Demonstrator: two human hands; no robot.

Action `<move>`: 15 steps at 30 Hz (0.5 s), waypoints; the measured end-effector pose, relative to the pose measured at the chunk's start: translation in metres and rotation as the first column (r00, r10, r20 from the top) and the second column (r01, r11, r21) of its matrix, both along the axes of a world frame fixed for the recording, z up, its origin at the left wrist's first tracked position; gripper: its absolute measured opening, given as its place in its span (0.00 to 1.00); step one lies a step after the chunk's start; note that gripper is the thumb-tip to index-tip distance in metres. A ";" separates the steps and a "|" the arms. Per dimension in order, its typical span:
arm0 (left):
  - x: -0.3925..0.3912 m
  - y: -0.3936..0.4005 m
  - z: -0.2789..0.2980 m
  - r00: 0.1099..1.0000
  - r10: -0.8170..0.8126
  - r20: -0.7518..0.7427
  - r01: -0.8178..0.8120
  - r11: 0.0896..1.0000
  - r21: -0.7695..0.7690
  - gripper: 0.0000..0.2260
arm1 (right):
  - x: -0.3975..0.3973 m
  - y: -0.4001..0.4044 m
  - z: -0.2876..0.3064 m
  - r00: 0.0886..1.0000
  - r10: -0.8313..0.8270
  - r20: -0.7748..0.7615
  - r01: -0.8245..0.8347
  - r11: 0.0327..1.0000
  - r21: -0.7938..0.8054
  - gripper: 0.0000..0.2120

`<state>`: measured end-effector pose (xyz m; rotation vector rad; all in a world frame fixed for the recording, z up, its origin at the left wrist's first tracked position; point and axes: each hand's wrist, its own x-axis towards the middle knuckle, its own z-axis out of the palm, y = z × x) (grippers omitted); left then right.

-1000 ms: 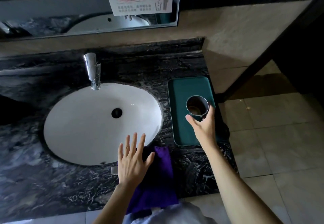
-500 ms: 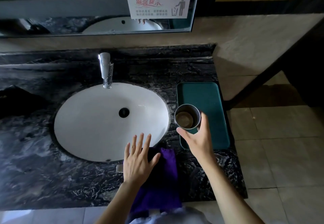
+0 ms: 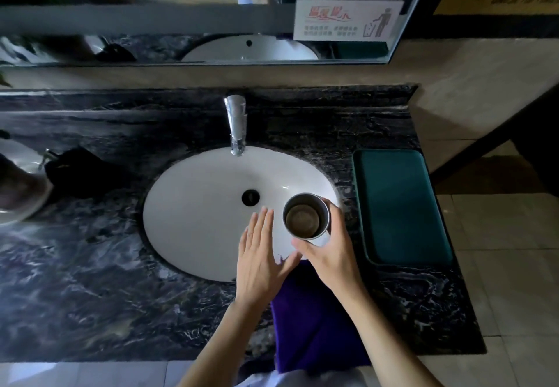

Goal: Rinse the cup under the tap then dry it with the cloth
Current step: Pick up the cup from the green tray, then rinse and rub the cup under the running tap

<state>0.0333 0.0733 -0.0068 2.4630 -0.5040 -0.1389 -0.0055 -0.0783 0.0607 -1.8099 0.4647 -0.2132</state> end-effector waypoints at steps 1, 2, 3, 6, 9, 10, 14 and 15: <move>0.005 0.004 0.006 1.000 0.002 -0.017 -0.003 0.998 -0.066 0.43 | 0.003 0.007 0.003 1.000 0.008 0.003 -0.008 1.000 -0.002 0.35; 0.013 0.011 0.012 0.999 0.004 -0.041 -0.009 0.991 -0.130 0.43 | 0.008 0.018 0.005 1.000 0.014 0.008 -0.014 1.000 -0.003 0.35; 0.019 0.018 0.017 0.997 0.004 -0.082 -0.019 0.981 -0.193 0.44 | 0.013 0.028 0.007 1.000 0.023 0.017 -0.023 1.000 -0.001 0.36; 0.037 0.032 0.027 0.975 -0.001 -0.223 -0.080 0.930 -0.358 0.44 | 0.025 0.056 0.009 0.998 0.057 0.012 -0.057 0.998 0.039 0.36; 0.050 0.046 0.046 0.969 0.013 -0.248 -0.134 0.867 -0.481 0.33 | 0.036 0.081 0.007 0.996 0.092 0.000 -0.092 0.992 0.088 0.35; 0.054 0.051 0.054 0.973 0.008 -0.231 -0.128 0.851 -0.509 0.30 | 0.040 0.087 0.007 0.995 0.102 -0.006 -0.101 0.990 0.103 0.35; 0.068 0.075 0.056 0.979 -0.009 -0.206 -0.114 0.808 -0.578 0.31 | 0.056 0.101 0.010 0.977 0.208 -0.035 -0.202 0.971 0.128 0.40; 0.072 0.081 0.052 0.979 -0.006 -0.205 -0.116 0.807 -0.579 0.32 | 0.061 0.104 0.012 0.974 0.221 -0.047 -0.213 0.967 0.141 0.44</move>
